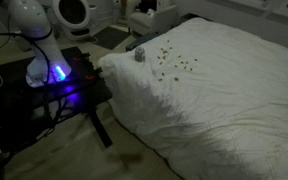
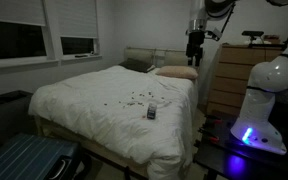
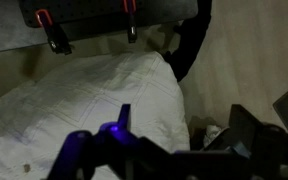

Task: Pick up the small objects from the bed and put them in the jar

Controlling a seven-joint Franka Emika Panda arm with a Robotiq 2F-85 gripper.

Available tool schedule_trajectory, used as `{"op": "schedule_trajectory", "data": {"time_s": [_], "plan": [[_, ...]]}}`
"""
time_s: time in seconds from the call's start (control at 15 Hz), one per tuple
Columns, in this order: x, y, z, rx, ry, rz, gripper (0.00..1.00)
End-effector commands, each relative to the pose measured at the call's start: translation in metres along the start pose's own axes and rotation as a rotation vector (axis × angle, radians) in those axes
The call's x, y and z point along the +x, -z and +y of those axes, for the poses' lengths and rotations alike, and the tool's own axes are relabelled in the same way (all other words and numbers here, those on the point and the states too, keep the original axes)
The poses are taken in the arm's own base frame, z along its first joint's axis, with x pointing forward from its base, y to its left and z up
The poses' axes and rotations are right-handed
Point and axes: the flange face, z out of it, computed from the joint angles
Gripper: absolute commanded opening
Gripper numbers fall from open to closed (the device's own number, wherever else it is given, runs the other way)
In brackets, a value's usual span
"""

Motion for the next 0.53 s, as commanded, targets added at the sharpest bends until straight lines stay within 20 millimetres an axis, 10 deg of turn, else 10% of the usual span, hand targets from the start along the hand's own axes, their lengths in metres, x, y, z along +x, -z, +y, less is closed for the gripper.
{"op": "schedule_trajectory", "data": {"time_s": [0.0, 0.47], "plan": [[0.000, 0.001, 0.000, 0.000, 0.000, 0.000, 1.00], [0.038, 0.018, 0.066, -0.062, -0.080, 0.102, 1.00]]}}
